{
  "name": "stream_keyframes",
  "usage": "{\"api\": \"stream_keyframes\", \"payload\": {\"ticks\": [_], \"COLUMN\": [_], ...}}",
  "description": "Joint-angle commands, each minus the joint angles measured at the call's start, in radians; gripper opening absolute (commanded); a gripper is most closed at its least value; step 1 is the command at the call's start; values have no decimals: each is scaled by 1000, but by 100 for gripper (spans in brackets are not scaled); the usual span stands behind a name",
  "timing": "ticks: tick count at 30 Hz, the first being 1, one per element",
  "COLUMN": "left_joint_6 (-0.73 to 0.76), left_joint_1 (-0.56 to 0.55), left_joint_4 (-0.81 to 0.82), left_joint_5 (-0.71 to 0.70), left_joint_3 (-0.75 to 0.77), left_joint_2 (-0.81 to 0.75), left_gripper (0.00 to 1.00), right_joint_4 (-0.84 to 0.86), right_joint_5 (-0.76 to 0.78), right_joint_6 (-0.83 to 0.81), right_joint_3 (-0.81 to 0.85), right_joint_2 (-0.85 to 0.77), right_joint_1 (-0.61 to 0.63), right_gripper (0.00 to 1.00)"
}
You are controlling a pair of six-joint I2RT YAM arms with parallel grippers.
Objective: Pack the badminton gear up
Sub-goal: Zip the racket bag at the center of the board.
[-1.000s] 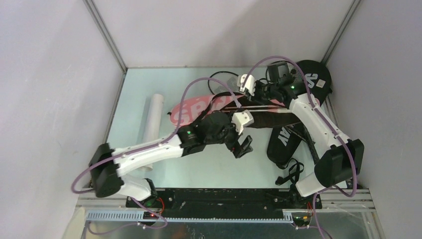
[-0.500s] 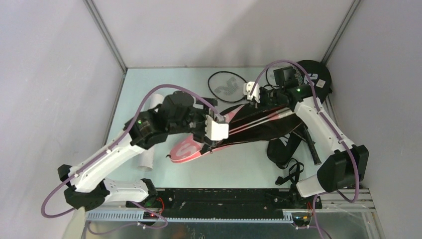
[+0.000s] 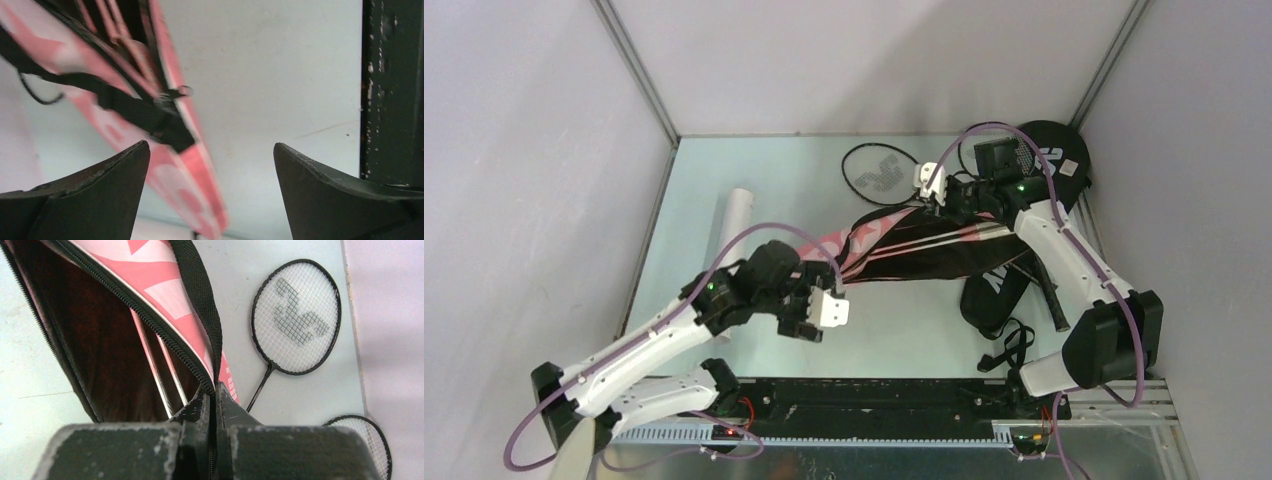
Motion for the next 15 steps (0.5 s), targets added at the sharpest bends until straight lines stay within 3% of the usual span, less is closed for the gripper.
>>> {"api": "stream_keyframes", "payload": {"ticks": [1, 2, 6, 15], "left_joint_6": [-56, -59, -74, 18], "left_joint_1": [14, 21, 97, 229], "left_joint_4": [226, 321, 455, 517], "left_joint_5": [-85, -112, -163, -95], "left_joint_3": [-243, -279, -368, -419], "left_joint_2": [-184, -205, -255, -174], "left_gripper": [100, 100, 100, 100], "right_joint_4": [66, 54, -4, -82], "right_joint_5": [-63, -83, -128, -210], "right_joint_6": [0, -11, -72, -152], "right_joint_3": [22, 21, 22, 22], "right_joint_2": [3, 0, -6, -3], "right_joint_1": [-3, -3, -3, -30], "right_gripper": [0, 0, 0, 0]}}
